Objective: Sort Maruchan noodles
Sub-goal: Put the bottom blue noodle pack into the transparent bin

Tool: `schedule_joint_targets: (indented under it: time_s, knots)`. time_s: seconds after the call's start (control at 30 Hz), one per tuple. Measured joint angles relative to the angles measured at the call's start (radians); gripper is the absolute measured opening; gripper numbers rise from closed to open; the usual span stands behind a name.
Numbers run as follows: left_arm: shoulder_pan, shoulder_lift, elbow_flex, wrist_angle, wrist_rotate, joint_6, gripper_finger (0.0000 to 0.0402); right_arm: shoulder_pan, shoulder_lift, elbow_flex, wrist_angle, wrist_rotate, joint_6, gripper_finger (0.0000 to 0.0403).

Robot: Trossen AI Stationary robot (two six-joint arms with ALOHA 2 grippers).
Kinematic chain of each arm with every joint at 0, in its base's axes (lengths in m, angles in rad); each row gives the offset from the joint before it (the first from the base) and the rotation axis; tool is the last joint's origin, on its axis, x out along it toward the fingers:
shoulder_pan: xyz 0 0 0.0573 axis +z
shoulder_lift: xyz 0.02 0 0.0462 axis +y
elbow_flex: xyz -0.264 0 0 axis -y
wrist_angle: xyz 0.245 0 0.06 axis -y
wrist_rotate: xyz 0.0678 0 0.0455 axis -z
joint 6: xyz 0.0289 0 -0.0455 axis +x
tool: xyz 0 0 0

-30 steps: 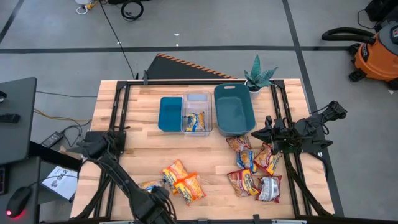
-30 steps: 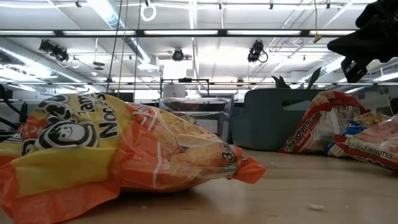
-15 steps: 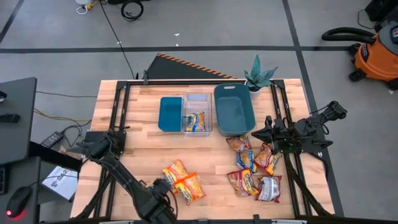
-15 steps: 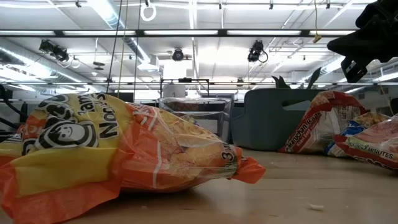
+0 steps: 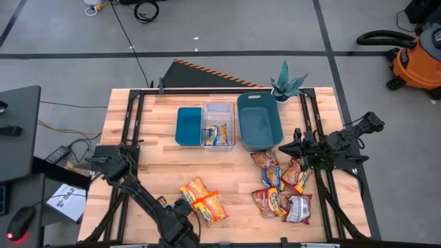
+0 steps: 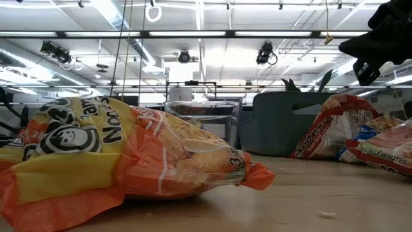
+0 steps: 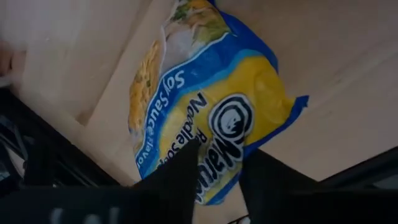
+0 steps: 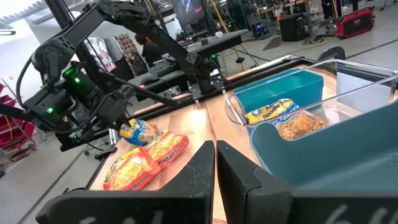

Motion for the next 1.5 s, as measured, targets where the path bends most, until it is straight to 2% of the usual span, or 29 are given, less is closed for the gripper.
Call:
schedule_joint_targets:
  time_s: [0.17, 0.33, 0.53, 0.63, 0.77, 1.0, 1.07, 1.13, 1.23, 1.5]
  knots:
    - [0.013, 0.000, 0.000, -0.009, 0.041, 0.044, 0.0013, 0.000, 0.000, 0.000, 0.000, 0.000, 0.000, 0.0022]
    - [0.039, -0.009, 0.042, -0.094, 0.063, 0.125, 0.0011, 0.000, 0.000, 0.000, 0.000, 0.000, 0.000, 0.0022]
    - [0.101, -0.125, 0.042, -0.094, -0.018, 0.157, 0.0005, 0.000, 0.000, 0.000, 0.009, 0.000, 0.000, 0.0022]
    - [0.131, -0.189, 0.042, -0.094, -0.130, 0.185, 0.0004, 0.000, -0.001, 0.000, 0.016, 0.000, 0.000, 0.0022]
    - [0.182, -0.279, 0.042, -0.095, -0.329, 0.286, 0.0003, 0.000, -0.001, 0.000, 0.017, 0.000, 0.000, 0.0022]
    - [0.317, -0.383, 0.042, -0.085, -0.738, 0.649, 0.0004, 0.000, -0.001, 0.000, 0.018, 0.000, 0.000, 0.0022]
    - [0.367, -0.389, 0.042, -0.066, -0.833, 0.766, 0.0004, 0.000, -0.001, 0.000, 0.018, 0.000, 0.000, 0.0022]
    - [0.434, -0.388, 0.042, -0.032, -0.884, 0.879, 0.0004, 0.000, -0.001, 0.000, 0.018, 0.000, 0.000, 0.0022]
    - [0.556, -0.374, 0.042, 0.075, -0.855, 1.034, 0.0004, 0.000, -0.001, 0.000, 0.022, 0.000, 0.000, 0.0022]
    - [0.872, -0.329, 0.040, 0.299, -0.608, 1.283, 0.0005, 0.000, -0.001, 0.000, 0.023, 0.000, 0.000, 0.0022]
